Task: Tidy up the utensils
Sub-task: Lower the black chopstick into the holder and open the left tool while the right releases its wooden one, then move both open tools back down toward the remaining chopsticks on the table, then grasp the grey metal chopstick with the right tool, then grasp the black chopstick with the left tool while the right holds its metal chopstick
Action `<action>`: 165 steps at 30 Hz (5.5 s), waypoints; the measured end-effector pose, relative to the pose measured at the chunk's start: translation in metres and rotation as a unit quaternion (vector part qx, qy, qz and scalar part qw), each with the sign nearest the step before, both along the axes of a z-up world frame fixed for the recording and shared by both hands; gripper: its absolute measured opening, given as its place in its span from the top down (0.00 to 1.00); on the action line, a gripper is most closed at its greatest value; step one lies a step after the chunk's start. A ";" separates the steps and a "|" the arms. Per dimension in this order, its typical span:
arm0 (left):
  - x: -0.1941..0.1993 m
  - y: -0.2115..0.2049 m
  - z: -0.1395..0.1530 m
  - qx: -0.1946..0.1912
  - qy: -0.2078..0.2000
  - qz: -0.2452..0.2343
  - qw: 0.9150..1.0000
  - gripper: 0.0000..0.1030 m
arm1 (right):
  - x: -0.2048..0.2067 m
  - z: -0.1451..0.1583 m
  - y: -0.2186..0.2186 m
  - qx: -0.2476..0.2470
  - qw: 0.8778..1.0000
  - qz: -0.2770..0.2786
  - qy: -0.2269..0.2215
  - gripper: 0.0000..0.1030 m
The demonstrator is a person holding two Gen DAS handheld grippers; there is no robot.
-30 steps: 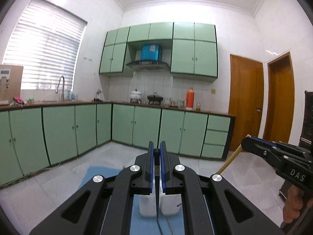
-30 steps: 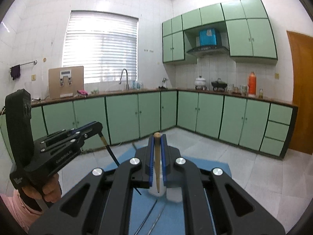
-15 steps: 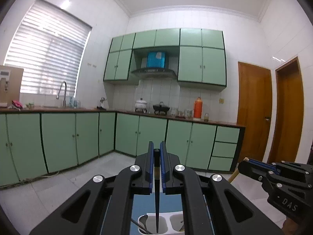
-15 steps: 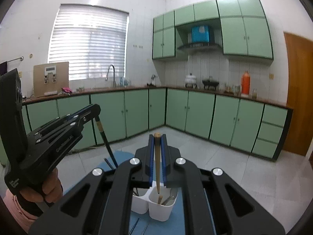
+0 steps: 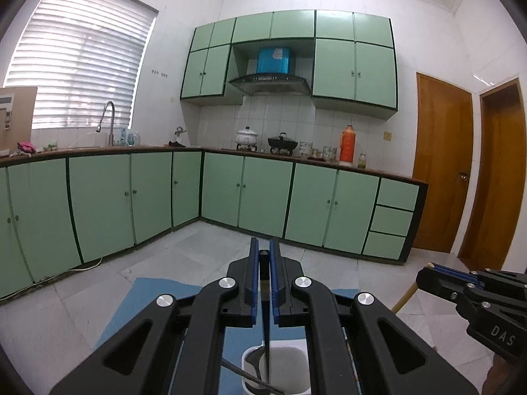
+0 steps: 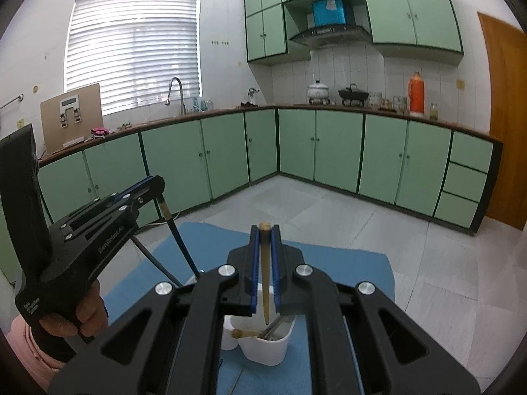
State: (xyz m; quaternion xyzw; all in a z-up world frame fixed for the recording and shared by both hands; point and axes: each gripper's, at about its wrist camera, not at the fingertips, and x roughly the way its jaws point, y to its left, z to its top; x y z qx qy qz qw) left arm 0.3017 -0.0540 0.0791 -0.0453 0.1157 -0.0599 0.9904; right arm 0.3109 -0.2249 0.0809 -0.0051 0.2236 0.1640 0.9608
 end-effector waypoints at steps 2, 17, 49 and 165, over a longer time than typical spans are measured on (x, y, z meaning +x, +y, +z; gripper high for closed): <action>0.002 0.000 -0.006 0.001 0.009 -0.002 1.000 0.94 | 0.003 -0.007 -0.001 0.005 1.000 0.001 0.011 0.94; -0.010 0.005 -0.013 0.010 0.018 0.002 1.000 0.74 | 0.001 -0.020 -0.011 0.034 0.999 -0.009 0.036 0.88; -0.164 0.027 -0.055 0.021 0.025 -0.006 0.999 0.06 | -0.165 -0.052 -0.027 0.041 0.997 -0.065 -0.030 0.13; -0.265 -0.052 -0.212 0.022 0.184 -0.012 0.983 0.94 | -0.269 -0.228 -0.029 0.034 0.982 -0.183 0.037 0.95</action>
